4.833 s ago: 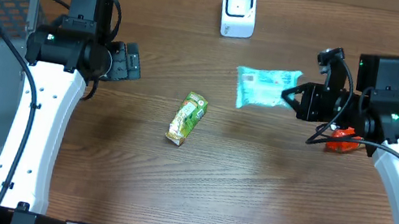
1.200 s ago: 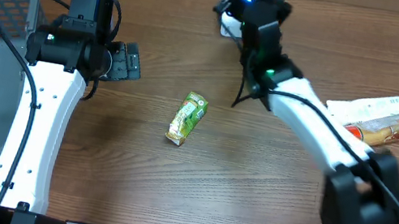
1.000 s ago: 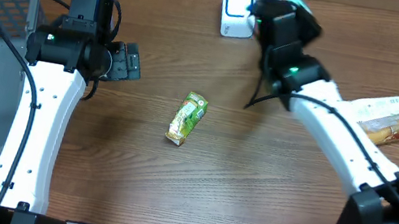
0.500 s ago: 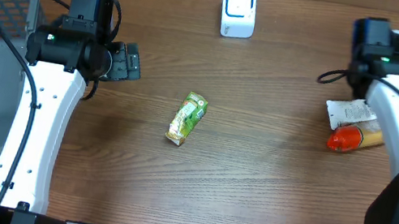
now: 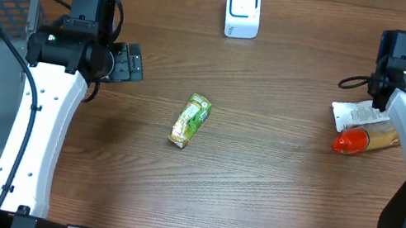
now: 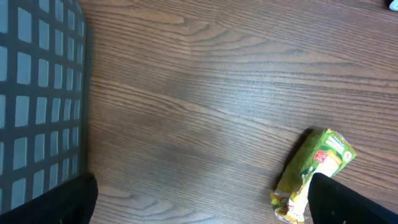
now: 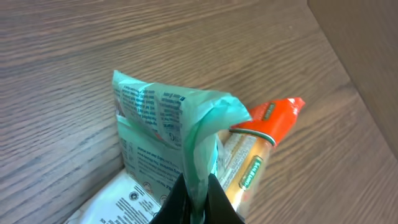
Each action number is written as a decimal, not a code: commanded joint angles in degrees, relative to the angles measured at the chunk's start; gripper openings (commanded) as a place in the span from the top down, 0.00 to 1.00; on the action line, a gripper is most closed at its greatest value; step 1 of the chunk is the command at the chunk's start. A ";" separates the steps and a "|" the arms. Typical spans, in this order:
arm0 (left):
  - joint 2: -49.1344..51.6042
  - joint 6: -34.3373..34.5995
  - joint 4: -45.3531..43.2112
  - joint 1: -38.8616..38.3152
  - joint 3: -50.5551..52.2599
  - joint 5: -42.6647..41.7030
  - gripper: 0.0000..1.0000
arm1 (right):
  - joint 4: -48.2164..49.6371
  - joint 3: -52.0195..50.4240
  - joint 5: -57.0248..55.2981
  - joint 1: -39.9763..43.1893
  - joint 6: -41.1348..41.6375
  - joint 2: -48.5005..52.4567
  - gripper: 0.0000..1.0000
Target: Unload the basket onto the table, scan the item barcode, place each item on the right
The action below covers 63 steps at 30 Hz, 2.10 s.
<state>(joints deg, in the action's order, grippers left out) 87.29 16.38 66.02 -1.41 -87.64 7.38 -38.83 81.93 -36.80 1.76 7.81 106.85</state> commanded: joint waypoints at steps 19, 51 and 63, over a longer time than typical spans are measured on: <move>0.20 0.37 -0.07 -0.11 0.28 0.52 0.00 | 4.07 -0.74 -0.04 -7.06 -18.36 2.78 0.49; 0.20 0.37 -0.07 -0.11 0.28 0.52 0.00 | 4.11 -1.01 51.34 -38.18 37.31 1.22 0.36; 0.20 0.37 -0.07 -0.11 0.28 0.52 0.01 | 6.27 -0.98 48.28 -45.75 38.71 10.34 0.36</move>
<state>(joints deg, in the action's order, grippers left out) 87.29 16.38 66.02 -1.41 -87.64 7.38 -33.39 81.17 12.40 -43.07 45.52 115.37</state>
